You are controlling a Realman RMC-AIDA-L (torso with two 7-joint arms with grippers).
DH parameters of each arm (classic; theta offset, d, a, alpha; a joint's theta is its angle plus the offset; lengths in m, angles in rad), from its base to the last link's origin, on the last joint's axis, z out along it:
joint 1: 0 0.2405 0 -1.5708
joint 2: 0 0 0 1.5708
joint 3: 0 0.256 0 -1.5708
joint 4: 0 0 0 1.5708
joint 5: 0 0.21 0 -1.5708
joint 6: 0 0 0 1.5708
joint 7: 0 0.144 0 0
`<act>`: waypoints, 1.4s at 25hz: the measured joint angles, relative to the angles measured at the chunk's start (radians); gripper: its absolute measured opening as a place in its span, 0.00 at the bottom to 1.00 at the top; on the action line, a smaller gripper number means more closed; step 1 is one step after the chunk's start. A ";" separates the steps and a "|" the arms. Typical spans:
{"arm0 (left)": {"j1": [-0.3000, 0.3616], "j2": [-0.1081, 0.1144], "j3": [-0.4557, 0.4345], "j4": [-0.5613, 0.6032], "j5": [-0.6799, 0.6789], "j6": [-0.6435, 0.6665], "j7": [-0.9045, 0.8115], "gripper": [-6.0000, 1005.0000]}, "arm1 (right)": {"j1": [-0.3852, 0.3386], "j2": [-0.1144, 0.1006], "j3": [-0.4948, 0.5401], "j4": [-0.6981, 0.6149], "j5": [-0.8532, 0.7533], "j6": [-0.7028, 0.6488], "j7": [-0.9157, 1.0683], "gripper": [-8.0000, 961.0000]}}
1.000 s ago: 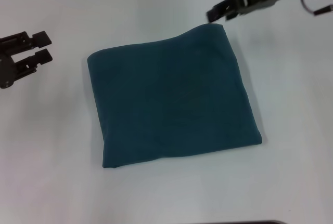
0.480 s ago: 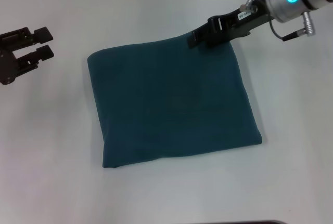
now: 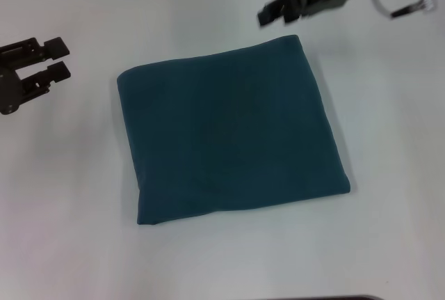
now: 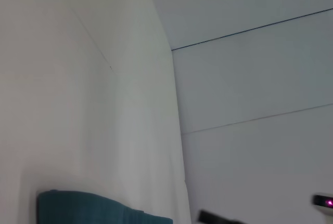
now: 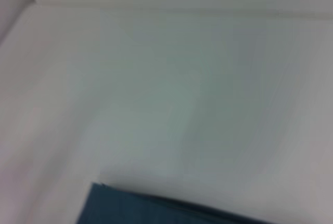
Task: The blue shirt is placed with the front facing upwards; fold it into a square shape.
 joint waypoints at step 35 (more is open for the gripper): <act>0.220 -0.082 0.213 -0.055 -0.023 0.182 0.999 0.84 | -0.454 0.039 0.084 0.218 0.461 -0.318 -1.105 0.96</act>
